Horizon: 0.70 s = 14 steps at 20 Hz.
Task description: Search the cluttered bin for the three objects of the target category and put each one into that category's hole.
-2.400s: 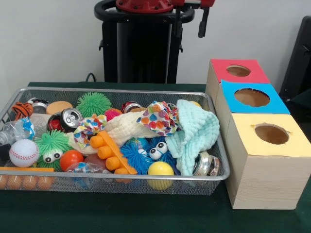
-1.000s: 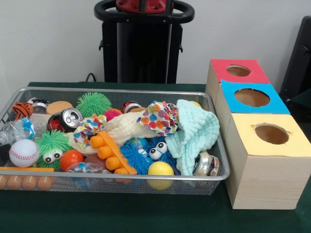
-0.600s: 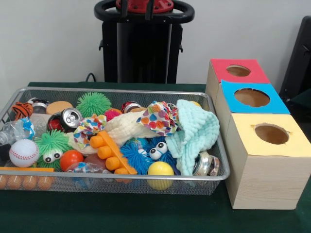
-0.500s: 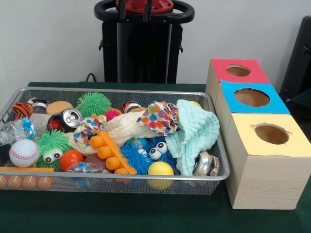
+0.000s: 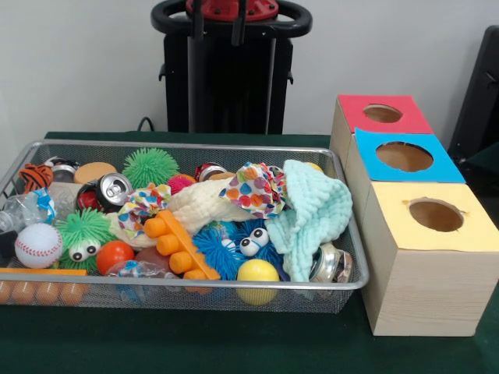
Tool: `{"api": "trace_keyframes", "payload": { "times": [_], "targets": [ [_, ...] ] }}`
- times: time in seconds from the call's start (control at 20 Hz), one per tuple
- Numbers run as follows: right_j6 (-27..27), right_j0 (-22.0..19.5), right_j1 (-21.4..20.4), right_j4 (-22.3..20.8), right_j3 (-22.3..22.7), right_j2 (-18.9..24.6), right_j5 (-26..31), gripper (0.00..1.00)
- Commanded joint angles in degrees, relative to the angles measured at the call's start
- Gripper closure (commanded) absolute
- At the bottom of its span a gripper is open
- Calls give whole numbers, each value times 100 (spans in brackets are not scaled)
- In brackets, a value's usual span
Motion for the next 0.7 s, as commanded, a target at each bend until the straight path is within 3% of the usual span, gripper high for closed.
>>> {"api": "trace_keyframes", "payload": {
  "times": [0.05, 0.35, 0.7],
  "targets": [
    [383, -124, 268, -206, 288, 521, -424, 0],
    [475, -181, 430, -227, 295, 621, -711, 0],
    [588, -320, 904, -416, 213, 754, -1331, 0]
  ]
}}
